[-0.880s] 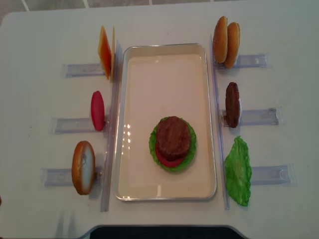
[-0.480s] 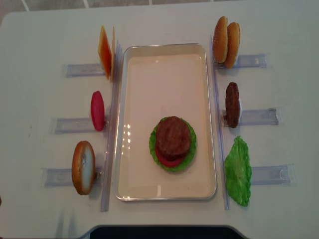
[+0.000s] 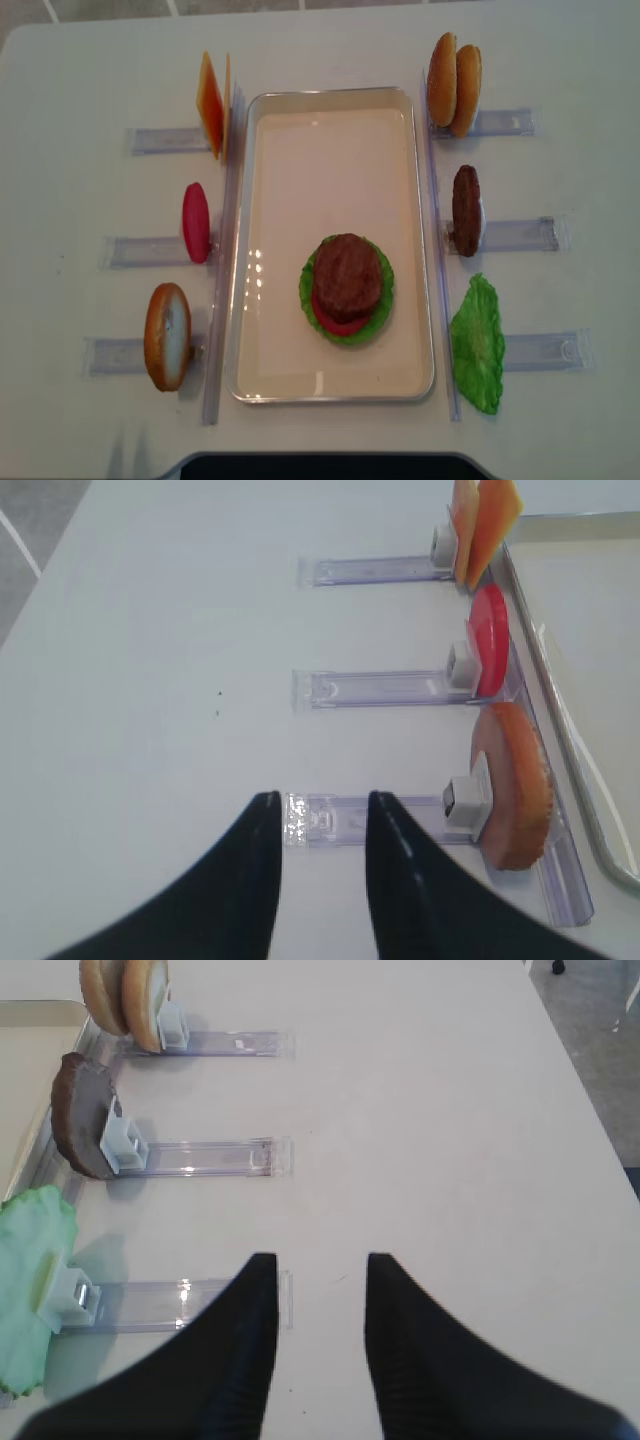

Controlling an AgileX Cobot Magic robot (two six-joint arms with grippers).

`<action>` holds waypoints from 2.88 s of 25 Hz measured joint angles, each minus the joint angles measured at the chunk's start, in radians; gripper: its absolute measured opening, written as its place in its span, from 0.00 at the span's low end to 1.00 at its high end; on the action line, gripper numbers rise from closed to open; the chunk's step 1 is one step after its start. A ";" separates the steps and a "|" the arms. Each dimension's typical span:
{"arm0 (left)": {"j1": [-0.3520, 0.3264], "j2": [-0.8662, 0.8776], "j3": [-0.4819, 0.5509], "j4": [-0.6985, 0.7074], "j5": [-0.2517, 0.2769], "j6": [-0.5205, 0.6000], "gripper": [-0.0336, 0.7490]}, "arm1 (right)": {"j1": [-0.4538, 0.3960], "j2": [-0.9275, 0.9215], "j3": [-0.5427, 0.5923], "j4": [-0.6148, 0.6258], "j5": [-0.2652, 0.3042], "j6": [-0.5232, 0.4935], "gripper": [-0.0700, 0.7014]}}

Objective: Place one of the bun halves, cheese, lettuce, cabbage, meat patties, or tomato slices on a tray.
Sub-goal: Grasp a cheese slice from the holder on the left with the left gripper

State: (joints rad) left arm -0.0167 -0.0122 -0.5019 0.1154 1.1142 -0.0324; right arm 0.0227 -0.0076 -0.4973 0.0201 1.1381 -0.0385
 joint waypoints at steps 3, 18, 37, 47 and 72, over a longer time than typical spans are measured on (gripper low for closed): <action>0.000 0.065 -0.035 0.004 0.000 -0.021 0.40 | 0.000 0.000 0.000 0.000 0.000 0.000 0.40; 0.000 0.875 -0.398 0.009 -0.089 -0.079 0.44 | 0.000 0.000 0.000 0.000 0.000 0.000 0.40; 0.000 1.928 -1.195 0.009 -0.002 -0.058 0.44 | 0.000 0.000 0.000 0.000 0.000 0.000 0.40; -0.002 2.025 -1.368 0.008 0.029 -0.059 0.44 | 0.000 0.000 0.000 0.000 0.000 0.000 0.40; -0.425 2.030 -1.370 0.154 0.036 -0.282 0.56 | 0.000 0.000 0.000 0.000 0.000 0.000 0.40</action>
State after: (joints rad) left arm -0.4419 2.0173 -1.8722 0.2691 1.1505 -0.3146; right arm 0.0227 -0.0076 -0.4973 0.0201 1.1381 -0.0385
